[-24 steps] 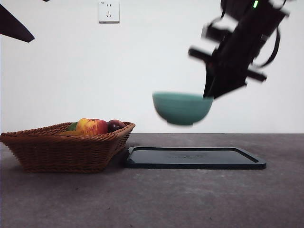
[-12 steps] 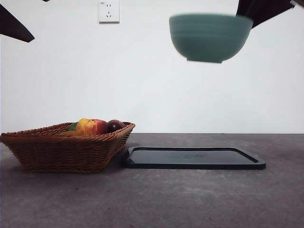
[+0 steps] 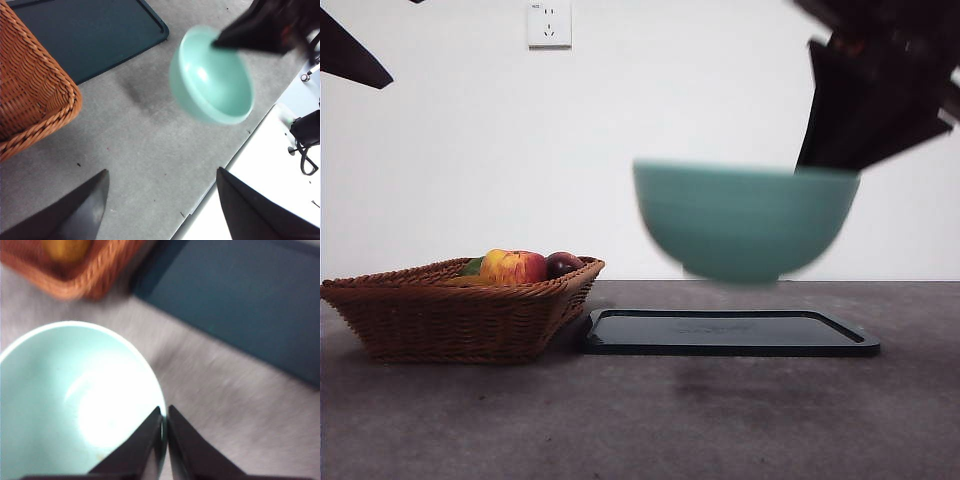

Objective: Pick up the wifruite, put it on the bowl, pick up the plate, put it on desk

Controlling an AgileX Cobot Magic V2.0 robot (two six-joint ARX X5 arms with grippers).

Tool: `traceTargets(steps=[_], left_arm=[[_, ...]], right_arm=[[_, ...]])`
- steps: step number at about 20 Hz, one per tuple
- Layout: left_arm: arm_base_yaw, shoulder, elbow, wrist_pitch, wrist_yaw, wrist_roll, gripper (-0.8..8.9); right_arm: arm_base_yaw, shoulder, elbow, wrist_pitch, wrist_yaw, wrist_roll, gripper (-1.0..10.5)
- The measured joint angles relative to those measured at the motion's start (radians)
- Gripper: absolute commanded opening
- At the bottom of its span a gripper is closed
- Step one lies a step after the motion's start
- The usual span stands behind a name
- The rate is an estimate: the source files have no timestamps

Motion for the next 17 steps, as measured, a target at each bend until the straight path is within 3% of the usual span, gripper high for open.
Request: traceTargets(steps=[9, 17], left_arm=[[0.000, 0.000, 0.000, 0.000, 0.000, 0.000, 3.39], [0.000, 0.000, 0.000, 0.000, 0.000, 0.000, 3.39]], right_arm=[[0.035, 0.195, -0.047, 0.167, 0.050, 0.040, 0.1], [0.036, 0.270, -0.047, 0.177, 0.049, 0.040, 0.1]])
